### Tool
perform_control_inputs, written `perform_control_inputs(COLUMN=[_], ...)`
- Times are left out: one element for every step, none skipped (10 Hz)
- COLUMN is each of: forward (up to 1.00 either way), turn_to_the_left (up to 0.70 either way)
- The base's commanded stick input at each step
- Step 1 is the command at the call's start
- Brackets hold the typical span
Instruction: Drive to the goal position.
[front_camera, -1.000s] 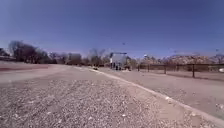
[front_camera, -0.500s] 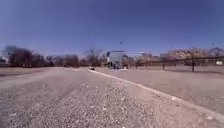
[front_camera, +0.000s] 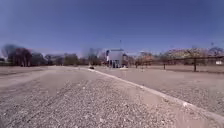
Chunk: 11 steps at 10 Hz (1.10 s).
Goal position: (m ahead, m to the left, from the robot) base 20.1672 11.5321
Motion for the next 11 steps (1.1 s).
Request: perform_control_inputs(forward=[0.70, 0.70, 0.70, 0.70, 0.70, 0.70, 0.70, 0.70, 0.70, 0.70, 0.70], turn_to_the_left=[0.00, 0.00, 0.00, 0.00, 0.00, 0.00, 0.00, 0.00, 0.02, 0.17, 0.33])
